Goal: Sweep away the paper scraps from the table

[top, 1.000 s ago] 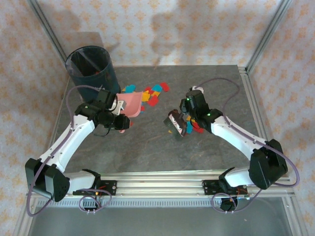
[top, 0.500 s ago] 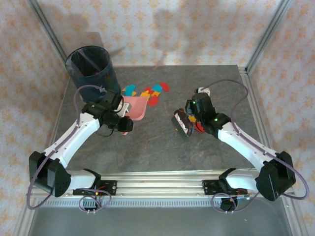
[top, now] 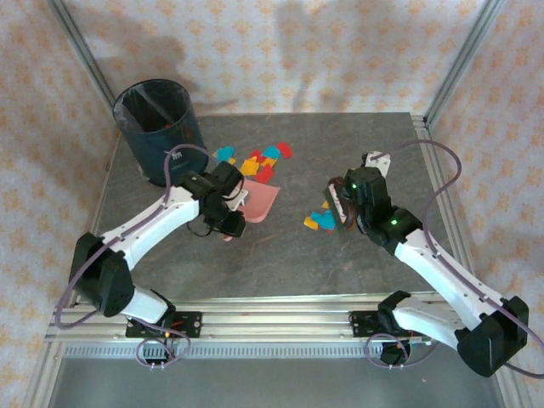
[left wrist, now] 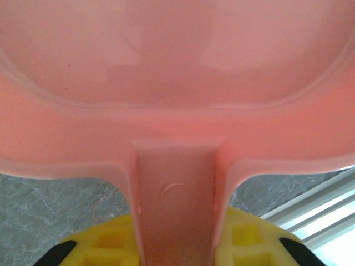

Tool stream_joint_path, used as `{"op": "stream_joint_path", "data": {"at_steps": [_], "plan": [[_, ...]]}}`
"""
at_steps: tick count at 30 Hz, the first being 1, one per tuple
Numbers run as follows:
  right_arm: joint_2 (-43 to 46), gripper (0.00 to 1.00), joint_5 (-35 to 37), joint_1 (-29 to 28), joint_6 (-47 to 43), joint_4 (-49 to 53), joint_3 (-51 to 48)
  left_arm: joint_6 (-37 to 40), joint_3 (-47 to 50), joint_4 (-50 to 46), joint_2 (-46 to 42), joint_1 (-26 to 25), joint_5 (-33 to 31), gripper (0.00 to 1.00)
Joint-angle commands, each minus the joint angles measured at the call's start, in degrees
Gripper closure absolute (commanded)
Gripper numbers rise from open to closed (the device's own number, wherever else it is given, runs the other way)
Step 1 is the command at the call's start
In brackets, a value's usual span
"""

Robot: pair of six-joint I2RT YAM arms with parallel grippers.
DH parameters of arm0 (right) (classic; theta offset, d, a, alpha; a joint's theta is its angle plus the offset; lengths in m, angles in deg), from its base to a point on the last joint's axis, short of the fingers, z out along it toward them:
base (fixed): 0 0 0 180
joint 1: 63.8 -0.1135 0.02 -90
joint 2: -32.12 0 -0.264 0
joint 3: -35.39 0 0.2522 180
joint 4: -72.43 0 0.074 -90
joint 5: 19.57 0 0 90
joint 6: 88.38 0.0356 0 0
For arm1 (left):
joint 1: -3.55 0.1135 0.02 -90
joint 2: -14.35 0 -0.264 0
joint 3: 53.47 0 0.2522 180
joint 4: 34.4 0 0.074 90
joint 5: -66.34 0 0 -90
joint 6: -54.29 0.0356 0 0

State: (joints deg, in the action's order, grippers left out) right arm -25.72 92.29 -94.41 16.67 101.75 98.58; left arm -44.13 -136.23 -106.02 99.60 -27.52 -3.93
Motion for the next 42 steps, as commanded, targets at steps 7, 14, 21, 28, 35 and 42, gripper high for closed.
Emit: {"op": "stream_joint_path", "data": {"at_steps": [7,14,21,28,35,42], "plan": [[5.3,1.0,17.5,3.1,-3.6,8.3,-2.5,4.8,-5.1,-5.0,8.5,-7.1,-4.1,1.0],[4.6,1.0,20.5,3.5,-5.2,11.0,-3.7,8.1,-8.5,-8.1,14.6,-11.4,-3.7,1.0],[3.5,1.0,14.4,3.5,-7.2,9.1,-5.0,11.2,-11.2,-11.0,19.3,-13.6,-1.9,1.0],[0.4,1.0,7.9,3.5,-7.7,7.7,-4.7,12.8,-12.6,-12.8,22.1,-14.5,-1.3,1.0],[-2.6,1.0,0.3,3.3,-8.1,6.0,-4.2,12.8,-14.8,-13.3,26.0,-14.6,-2.6,1.0],[-5.8,1.0,-3.5,2.0,-8.8,4.8,-3.1,13.4,-18.3,-14.5,29.6,-15.0,-3.2,1.0]]}}
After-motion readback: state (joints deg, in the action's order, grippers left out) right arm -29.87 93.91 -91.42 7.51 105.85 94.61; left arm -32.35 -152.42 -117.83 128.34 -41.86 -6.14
